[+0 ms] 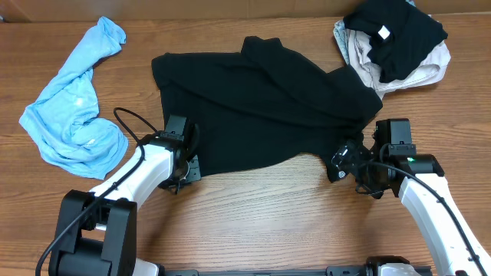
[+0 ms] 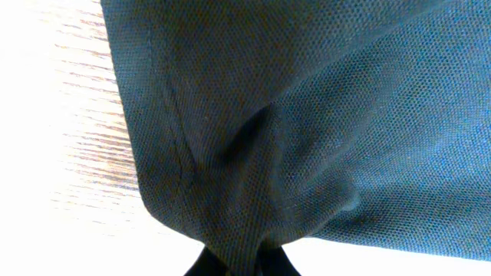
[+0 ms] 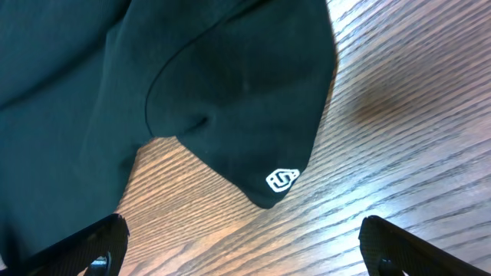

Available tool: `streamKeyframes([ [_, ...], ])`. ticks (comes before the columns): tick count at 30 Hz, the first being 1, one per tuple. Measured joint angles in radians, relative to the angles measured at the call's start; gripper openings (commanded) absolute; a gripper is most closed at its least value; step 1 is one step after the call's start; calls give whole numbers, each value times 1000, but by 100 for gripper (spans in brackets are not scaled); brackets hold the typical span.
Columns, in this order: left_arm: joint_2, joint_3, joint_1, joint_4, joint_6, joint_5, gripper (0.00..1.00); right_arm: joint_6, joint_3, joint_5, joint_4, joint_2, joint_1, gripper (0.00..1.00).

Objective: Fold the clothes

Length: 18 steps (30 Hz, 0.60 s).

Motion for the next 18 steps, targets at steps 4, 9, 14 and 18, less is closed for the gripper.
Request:
streamKeyframes([
  [4, 0, 5, 11, 0, 7, -35, 4, 0, -4, 9, 6, 2, 0, 99],
  [9, 24, 62, 81, -69, 18, -82, 4, 0, -11, 12, 7, 44, 0, 96],
  [14, 32, 222, 134, -148, 81, -106, 4, 0, -15, 17, 32, 117, 0, 93],
  [18, 32, 354, 136, -188, 125, -107, 4, 0, -16, 18, 64, 161, 0, 83],
])
